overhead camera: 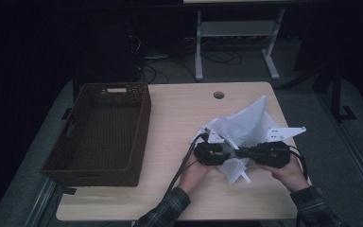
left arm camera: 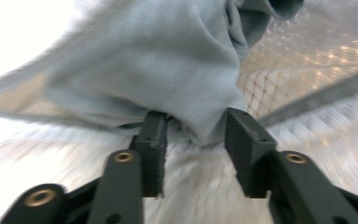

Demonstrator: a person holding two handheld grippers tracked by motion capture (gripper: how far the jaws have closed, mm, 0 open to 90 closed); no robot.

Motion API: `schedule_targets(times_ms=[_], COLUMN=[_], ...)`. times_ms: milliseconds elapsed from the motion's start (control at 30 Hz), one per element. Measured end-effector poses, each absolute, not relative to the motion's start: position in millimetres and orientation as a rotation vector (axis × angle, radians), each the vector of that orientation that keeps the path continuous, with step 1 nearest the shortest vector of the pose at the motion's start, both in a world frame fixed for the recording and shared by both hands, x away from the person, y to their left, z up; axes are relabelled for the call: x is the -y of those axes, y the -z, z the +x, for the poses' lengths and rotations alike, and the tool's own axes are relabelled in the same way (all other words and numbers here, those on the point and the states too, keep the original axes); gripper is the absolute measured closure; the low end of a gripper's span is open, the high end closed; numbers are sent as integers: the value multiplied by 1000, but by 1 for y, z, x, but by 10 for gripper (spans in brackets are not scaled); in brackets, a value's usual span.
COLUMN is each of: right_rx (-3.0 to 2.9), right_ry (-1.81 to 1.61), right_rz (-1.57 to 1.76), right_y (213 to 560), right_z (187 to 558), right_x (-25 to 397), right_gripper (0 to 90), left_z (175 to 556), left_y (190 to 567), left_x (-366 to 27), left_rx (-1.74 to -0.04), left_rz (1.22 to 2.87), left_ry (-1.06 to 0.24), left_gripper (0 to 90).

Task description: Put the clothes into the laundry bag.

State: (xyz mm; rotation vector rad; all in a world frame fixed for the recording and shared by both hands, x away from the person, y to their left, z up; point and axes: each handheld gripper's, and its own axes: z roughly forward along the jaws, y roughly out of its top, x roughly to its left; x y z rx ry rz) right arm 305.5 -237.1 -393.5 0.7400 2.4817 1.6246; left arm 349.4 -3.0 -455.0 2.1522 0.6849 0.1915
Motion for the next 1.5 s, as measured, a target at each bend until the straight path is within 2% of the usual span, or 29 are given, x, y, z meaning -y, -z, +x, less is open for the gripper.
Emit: schedule_targets(times_ms=[100, 233, 367, 633, 900, 1067, 1233, 1367, 1500], right_rx=[-2483, -2489, -2494, -2502, -2499, -2496, -2496, -2494, -2500], right_ry=[-1616, -1610, -1600, -1593, -1590, -1588, -1587, -1580, -1540], right_rz=[741, 739, 736, 743, 748, 750, 749, 750, 752], right_y=[394, 394, 395, 398, 399, 398, 398, 399, 401], right_z=[305, 306, 305, 307, 307, 307, 307, 308, 309], right_x=[237, 236, 235, 236, 237, 238, 238, 238, 239], right_gripper=[882, 882, 882, 881, 881, 881, 882, 882, 881], left_z=[349, 358, 386, 426, 440, 442, 441, 439, 433], left_y=[443, 436, 439, 453, 459, 463, 465, 463, 460], left_x=[-19, -43, -59, -56, -45, -41, -38, -38, -47], left_rx=[-678, -720, -817, -861, -847, -825, -797, -802, -872], left_rz=[2170, 2184, 2189, 2215, 2239, 2276, 2309, 2328, 2309], left_ry=[-203, -277, -321, -271, -253, -247, -261, -263, -285], left_gripper=[500, 490, 458, 375, 386, 544, 664, 862, 885])
